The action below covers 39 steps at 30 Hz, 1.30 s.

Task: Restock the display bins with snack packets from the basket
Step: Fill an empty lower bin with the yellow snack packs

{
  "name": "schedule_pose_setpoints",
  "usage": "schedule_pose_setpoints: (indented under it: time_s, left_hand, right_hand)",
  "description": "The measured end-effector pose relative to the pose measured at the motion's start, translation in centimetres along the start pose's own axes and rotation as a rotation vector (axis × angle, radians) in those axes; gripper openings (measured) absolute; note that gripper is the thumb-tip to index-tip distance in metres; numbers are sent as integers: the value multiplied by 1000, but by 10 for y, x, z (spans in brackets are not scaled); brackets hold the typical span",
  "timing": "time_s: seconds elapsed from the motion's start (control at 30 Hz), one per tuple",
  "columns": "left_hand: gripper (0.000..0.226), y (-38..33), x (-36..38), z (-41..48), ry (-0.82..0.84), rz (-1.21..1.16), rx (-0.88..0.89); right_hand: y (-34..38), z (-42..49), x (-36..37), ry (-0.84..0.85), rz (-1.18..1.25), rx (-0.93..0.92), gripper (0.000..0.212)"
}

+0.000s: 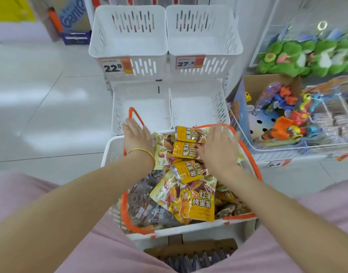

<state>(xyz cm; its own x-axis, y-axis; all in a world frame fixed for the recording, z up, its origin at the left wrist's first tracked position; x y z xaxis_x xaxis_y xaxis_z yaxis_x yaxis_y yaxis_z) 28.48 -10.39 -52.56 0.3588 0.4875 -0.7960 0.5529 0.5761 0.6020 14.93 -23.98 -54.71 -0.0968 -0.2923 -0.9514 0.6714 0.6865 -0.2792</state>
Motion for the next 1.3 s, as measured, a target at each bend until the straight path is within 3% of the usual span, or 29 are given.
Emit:
schedule_pose_setpoints:
  time_s: [0.2,0.37,0.5,0.67,0.77,0.9,1.3]
  left_hand:
    - [69,10,50,-1,138,-140,-132]
    - [59,-28,63,16,-22,-539,48]
    - [57,-46,69,58,-99,-734,77]
    - [55,-50,95,96,10,-752,55]
    - [61,-55,110,105,-6,-776,60]
    - [87,-56,121,108,-62,-856,81]
    - [88,-54,115,123,-13,-973,165]
  right_hand:
    - [39,-11,18,-53,237,-112,72]
    - [23,20,29,-132,378,-54,60]
    - [5,67,45,-63,435,-76,54]
    - [1,126,71,184,463,-205,60]
    - [8,140,90,308,465,-201,63]
    - [15,137,101,266,441,-165,67]
    - [14,130,98,279,507,-72,65]
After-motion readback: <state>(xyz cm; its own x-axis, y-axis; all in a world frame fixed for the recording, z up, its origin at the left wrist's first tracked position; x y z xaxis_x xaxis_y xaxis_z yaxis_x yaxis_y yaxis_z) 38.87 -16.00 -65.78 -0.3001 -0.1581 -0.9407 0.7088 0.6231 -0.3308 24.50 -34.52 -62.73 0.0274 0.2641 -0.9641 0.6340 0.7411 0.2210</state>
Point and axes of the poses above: each hand's wrist, its own z-axis towards the middle knuckle, its own x-axis out of the palm, y = z × x, the point moved 1 cm from there along z, towards the middle knuckle, and after that the axes turned 8 degrees about -y, right-handed, at the moved point
